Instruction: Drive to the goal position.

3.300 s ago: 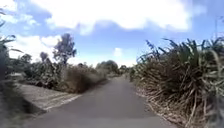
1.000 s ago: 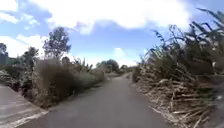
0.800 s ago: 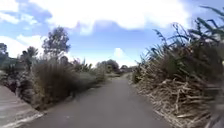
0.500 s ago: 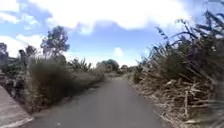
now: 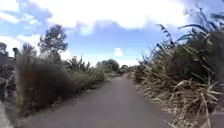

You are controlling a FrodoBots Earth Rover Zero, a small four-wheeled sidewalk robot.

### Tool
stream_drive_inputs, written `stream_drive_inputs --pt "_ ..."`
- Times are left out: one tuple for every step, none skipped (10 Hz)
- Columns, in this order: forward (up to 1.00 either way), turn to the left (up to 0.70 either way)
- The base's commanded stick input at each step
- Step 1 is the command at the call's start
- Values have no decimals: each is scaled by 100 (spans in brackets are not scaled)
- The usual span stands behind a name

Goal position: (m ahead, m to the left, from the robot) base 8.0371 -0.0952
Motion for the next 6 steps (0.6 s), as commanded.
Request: stream_drive_inputs --pt "70 0" --pt "70 0" --pt "70 0" --pt "70 0" --pt "70 0" --pt "70 0"
